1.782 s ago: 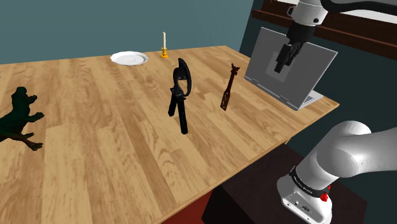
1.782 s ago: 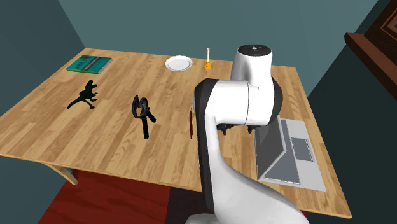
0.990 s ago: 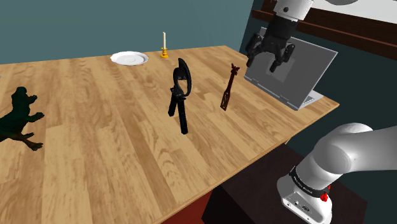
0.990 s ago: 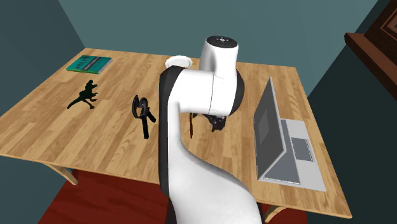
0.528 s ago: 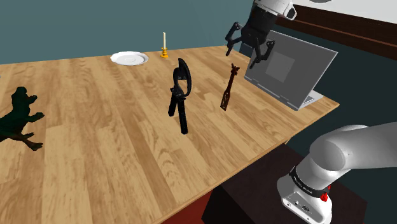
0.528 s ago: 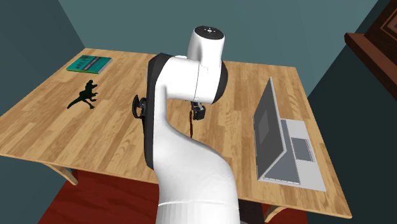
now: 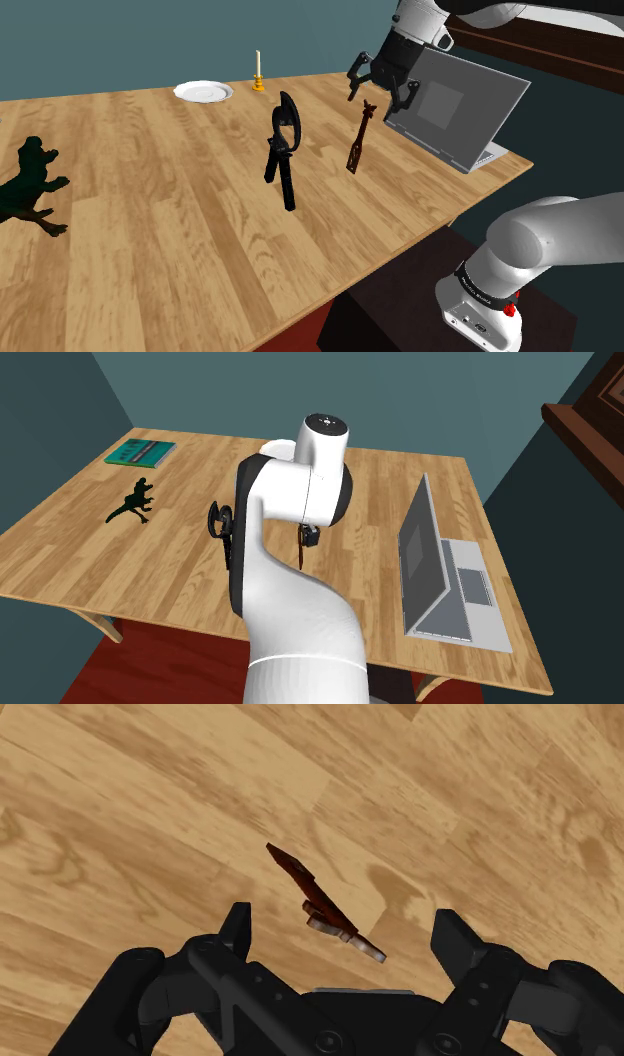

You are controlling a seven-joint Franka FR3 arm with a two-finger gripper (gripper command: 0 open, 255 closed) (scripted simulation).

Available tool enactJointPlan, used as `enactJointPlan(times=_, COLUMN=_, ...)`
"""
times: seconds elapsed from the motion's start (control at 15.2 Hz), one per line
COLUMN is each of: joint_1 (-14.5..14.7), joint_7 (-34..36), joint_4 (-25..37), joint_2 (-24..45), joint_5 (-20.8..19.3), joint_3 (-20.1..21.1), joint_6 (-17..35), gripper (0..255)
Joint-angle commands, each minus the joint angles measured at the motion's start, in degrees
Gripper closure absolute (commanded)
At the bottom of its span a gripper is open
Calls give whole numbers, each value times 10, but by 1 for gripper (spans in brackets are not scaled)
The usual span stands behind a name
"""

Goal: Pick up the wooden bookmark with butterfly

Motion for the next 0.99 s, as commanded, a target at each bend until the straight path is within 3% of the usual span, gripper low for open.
enactJointPlan(times=0.0, joint_1=0, joint_7=0, joint_4=-3, joint_2=0, joint_5=1, joint_3=1, joint_6=3, gripper=255)
enactJointPlan(times=0.59, joint_1=0, joint_7=-1, joint_4=-4, joint_2=0, joint_5=1, joint_3=1, joint_6=4, gripper=255)
enactJointPlan(times=0.92, joint_1=-3, joint_7=7, joint_4=39, joint_2=7, joint_5=-7, joint_3=-5, joint_6=-31, gripper=255)
